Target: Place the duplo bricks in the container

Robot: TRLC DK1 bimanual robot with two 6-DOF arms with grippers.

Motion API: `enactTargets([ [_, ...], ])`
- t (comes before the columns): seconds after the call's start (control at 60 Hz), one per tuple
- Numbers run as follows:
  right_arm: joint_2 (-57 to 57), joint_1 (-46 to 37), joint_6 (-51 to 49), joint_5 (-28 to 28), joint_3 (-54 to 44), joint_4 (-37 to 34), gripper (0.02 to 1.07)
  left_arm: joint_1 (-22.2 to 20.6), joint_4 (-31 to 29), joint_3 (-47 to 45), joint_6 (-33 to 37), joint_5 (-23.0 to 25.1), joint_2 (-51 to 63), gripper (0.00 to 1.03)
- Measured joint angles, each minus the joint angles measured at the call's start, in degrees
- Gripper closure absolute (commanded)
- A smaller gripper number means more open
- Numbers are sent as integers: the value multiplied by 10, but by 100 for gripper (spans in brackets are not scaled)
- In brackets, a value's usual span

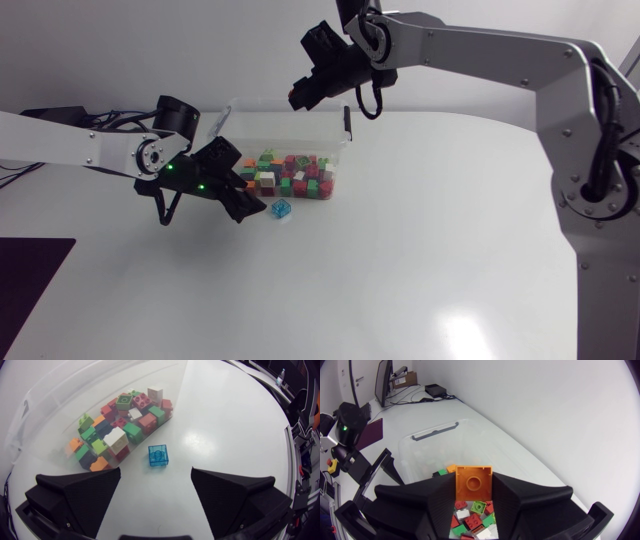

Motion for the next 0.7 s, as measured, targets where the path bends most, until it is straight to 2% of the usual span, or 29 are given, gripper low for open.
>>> enactTargets([
  [0.017, 6, 0, 2, 1, 5, 0, 18, -2, 4, -1, 0, 0, 3, 6],
  [0.033, 11, 0, 4, 2, 8, 0, 14, -3, 6, -1, 0, 0, 5, 6],
  [0.067, 18, 0, 7, 3, 13, 0, 11, -7, 9, -2, 0, 0, 8, 6],
  [0.283, 11, 2, 19, 13, -2, 21, 11, -24, 55, -2, -3, -12, 49, 6],
  [0.7, -182, -2, 28, 12, -237, 105, 11, -48, 100, 32, -48, -45, 132, 8],
])
